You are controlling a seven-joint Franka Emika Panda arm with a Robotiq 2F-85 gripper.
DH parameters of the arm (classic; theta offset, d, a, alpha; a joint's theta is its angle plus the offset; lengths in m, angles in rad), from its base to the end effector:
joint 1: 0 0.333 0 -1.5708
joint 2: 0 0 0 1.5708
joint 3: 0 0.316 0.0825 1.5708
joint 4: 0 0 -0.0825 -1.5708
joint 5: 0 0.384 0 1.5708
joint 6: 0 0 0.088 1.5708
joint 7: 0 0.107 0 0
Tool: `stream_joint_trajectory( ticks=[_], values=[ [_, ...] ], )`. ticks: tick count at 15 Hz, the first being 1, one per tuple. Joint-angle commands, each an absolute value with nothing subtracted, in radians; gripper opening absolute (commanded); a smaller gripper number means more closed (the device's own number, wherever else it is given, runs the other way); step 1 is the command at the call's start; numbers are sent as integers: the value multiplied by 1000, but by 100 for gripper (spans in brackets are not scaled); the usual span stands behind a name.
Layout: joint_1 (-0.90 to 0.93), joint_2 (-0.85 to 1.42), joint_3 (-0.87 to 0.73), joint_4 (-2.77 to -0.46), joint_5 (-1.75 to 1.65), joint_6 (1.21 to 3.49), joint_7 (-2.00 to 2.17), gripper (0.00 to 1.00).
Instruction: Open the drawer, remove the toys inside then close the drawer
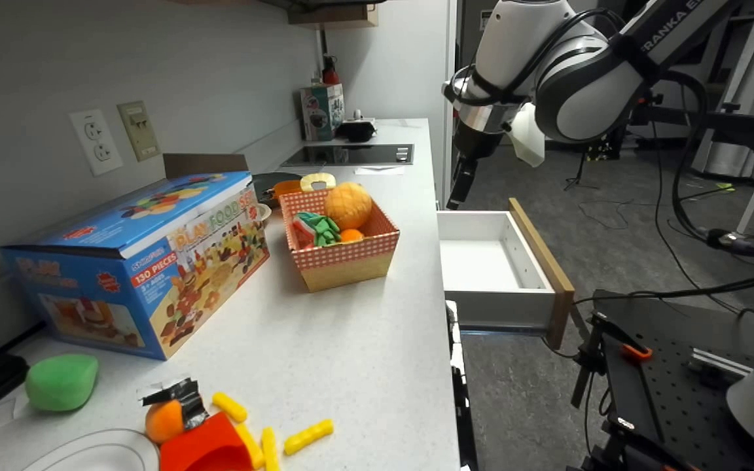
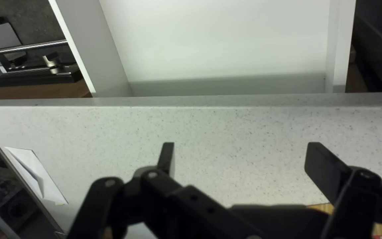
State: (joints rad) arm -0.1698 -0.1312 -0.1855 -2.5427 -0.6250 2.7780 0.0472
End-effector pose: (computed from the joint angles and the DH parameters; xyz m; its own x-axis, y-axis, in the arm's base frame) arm 0.4519 -0.1398 0.3516 0.9451 0.1858 0.2690 0.0812 -0.9305 0.3573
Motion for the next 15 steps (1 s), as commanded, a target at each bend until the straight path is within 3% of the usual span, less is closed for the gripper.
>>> stream_joint_trajectory(
  ticks=[1, 15],
  values=[
    [-192, -139, -160, -2534, -631, 2747, 49, 100],
    [-246, -18, -236, -2513, -509, 2370, -35, 100]
  ],
)
